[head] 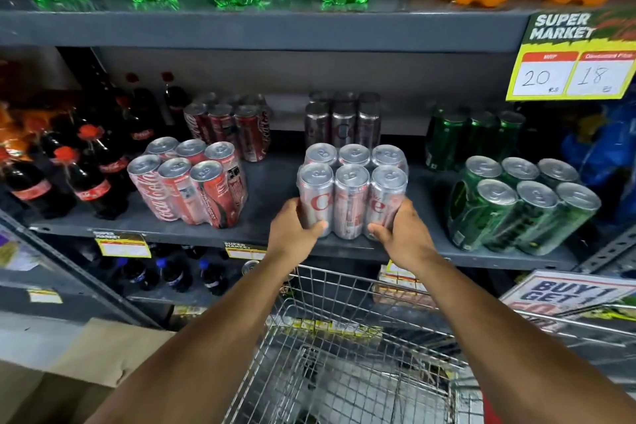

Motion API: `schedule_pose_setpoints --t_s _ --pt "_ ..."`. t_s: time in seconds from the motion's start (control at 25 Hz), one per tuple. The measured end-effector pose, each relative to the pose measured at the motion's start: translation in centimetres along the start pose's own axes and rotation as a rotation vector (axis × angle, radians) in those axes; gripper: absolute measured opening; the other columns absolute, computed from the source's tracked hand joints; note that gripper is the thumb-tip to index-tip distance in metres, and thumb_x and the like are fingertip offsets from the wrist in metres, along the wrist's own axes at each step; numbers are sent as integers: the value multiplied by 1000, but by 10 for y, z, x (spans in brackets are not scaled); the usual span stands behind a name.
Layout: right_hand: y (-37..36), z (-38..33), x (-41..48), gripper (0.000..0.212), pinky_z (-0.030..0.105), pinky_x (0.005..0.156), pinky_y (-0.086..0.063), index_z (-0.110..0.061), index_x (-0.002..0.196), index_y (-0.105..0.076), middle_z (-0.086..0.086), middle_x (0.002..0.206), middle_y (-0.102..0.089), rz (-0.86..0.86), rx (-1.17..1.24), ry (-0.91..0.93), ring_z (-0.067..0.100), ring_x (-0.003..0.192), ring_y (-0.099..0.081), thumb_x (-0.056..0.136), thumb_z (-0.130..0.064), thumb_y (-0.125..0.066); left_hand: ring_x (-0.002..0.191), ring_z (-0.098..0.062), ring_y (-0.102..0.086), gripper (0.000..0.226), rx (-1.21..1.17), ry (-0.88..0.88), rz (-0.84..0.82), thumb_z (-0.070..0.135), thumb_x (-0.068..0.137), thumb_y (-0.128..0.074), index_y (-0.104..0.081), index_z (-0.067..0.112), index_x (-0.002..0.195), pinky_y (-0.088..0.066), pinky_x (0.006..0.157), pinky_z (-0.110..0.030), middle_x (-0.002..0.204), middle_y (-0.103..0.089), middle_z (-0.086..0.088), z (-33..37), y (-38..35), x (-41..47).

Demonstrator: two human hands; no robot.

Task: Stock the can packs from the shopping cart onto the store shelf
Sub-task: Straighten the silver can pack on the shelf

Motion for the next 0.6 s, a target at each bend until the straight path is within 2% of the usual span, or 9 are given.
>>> schedule_pose_setpoints --t_s 0.08,0.2,0.4,0.6 --pt "-1 -1 0 66 33 85 -41 -21 128 -32 6 128 -56 -1 -21 -17 25 112 -56 76 -38 -69 97 -9 -59 60 -8 10 -33 32 70 -76 -51 19 123 -40 74 -9 107 -62 9 -1 -2 1" --pt "-3 -2 -3 65 35 85 -42 -21 130 -29 8 130 -52 -6 -50 -9 28 112 -55 79 -38 -66 108 -17 -60 61 24 13 -17 29 75 -72 -48 18 130 -43 86 -24 121 -65 -1 -6 -4 3" --pt "-4 -5 -4 64 34 85 -42 -18 129 -30 7 127 -53 8 -24 -25 27 111 -56 79 -36 -67 106 -17 -61 57 37 -15 3 28 76 -71 -49 18 128 -43 86 -25 121 -65 -2 -9 -5 5" --pt "-11 -9 -5 66 34 86 -44 -20 129 -31 6 127 -55 8 -26 2 24 110 -56 77 -37 -68 101 -10 -59 61 27 6 10 31 73 -73 -49 20 128 -44 85 -25 119 -66 2 -20 2 9"
Point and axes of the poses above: each hand's wrist, its own x-axis towards the middle knuckle, its own y-axis out of the back of the hand, z = x × y, the point moved 1 cm from there along x, towards the middle knuckle
